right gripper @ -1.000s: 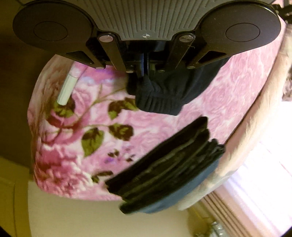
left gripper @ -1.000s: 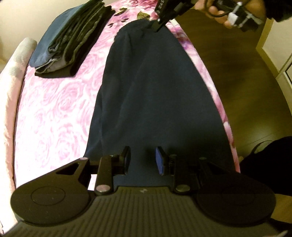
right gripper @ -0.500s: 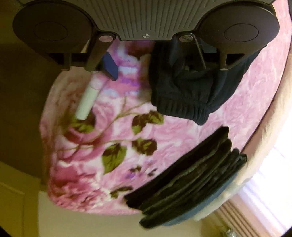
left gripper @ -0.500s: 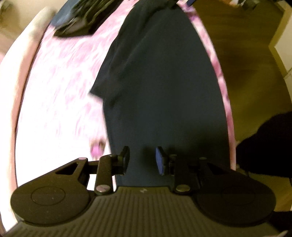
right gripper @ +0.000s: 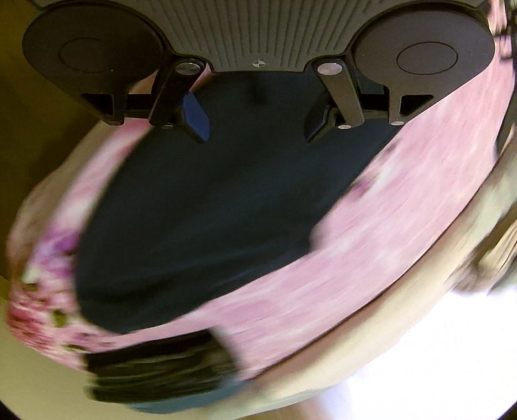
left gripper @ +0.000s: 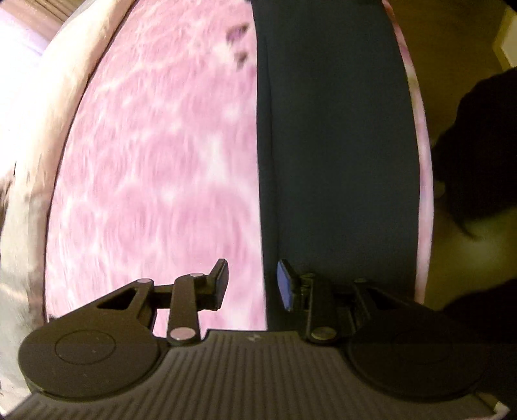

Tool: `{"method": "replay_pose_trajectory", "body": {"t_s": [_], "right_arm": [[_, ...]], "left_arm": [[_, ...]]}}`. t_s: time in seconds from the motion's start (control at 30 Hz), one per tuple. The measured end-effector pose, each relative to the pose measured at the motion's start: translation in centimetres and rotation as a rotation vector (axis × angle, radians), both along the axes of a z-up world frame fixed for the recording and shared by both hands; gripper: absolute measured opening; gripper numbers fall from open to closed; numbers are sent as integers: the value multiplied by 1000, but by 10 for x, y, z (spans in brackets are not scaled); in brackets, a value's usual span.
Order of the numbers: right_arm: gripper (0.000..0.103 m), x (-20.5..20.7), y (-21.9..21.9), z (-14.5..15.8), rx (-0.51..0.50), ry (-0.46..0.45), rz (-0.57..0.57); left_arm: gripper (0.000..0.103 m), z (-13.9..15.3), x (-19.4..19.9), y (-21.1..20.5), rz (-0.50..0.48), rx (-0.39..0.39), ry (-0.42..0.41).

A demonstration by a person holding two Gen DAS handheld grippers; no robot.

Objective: Fold clothes

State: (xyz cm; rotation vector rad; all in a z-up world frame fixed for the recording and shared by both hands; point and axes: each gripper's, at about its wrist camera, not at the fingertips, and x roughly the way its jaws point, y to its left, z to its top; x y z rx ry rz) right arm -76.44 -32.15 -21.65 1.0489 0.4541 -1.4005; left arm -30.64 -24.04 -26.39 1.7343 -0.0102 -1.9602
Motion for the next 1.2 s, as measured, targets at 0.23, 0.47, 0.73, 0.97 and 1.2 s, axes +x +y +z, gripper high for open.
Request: {"method": "replay_pose_trajectory", "body": {"t_s": [0.23, 0.47, 0.73, 0.97, 1.2], "right_arm": [[68, 197, 69, -5, -1, 44, 356], [69, 367, 122, -20, 12, 59, 758], [69, 418, 154, -33, -60, 211, 910], [68, 453, 201, -59, -251, 426, 1228], [57, 469, 222, -95, -368, 658, 1410]], "left_arm": [[29, -20, 104, 35, -75, 42, 89], [29, -53, 153, 56, -128, 65, 74], [31, -29, 189, 78, 36, -7, 108], [34, -14, 197, 100, 110, -56, 159], [34, -24, 200, 103, 70, -52, 199]]}}
